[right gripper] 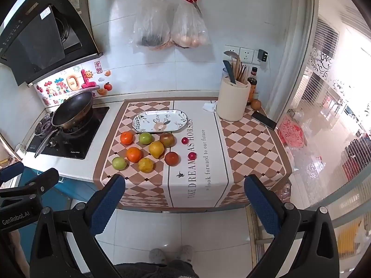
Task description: Organize fruits
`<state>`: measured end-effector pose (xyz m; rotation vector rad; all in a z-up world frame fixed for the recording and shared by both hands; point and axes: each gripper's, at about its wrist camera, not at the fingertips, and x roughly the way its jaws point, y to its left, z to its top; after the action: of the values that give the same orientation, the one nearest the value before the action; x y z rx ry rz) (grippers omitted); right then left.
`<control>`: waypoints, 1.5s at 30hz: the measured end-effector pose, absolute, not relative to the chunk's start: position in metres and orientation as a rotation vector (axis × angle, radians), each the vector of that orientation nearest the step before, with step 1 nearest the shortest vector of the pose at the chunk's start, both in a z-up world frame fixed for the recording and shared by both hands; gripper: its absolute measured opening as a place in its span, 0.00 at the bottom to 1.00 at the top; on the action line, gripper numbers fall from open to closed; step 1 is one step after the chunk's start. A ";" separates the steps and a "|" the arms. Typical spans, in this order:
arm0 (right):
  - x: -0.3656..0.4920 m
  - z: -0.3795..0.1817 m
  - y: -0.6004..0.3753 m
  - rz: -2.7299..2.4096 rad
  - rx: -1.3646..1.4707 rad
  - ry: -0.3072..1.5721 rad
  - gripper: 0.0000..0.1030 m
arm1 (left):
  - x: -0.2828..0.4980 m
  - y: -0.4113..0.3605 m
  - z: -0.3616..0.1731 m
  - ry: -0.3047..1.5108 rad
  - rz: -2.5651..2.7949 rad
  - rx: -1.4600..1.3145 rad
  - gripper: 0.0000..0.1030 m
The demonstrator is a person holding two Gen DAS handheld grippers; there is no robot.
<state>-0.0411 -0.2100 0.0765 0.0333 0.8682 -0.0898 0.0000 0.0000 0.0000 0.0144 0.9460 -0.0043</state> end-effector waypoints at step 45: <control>-0.047 0.091 -0.204 -0.074 0.043 0.863 1.00 | -0.001 -0.002 0.007 0.924 -0.003 0.008 1.00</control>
<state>-0.0472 -0.2042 0.0908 0.0427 0.8631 -0.0742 -0.0011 -0.0020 0.0067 0.0076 0.9238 -0.0029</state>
